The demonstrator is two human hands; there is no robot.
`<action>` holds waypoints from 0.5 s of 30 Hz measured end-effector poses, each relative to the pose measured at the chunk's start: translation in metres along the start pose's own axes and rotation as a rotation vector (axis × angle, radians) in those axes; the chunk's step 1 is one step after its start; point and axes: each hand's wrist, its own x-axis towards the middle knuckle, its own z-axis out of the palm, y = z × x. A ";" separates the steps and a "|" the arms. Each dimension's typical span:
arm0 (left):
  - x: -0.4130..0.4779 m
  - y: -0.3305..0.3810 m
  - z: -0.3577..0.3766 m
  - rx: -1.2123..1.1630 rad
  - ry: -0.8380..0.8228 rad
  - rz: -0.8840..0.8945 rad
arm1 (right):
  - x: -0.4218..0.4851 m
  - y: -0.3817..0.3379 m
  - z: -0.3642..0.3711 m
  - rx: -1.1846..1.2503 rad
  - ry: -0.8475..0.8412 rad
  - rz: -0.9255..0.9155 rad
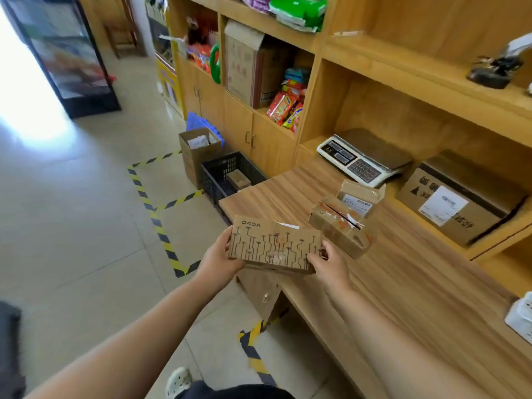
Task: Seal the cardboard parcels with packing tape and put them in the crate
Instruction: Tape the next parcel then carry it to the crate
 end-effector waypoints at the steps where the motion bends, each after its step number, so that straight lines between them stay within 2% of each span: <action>1: 0.007 -0.004 -0.017 -0.014 0.008 -0.005 | 0.005 -0.009 0.016 0.001 -0.004 -0.002; 7: 0.060 -0.028 -0.124 -0.072 0.045 -0.082 | 0.039 -0.065 0.125 -0.005 -0.029 0.001; 15: 0.131 -0.054 -0.234 -0.051 0.115 -0.089 | 0.090 -0.115 0.243 -0.047 -0.047 -0.015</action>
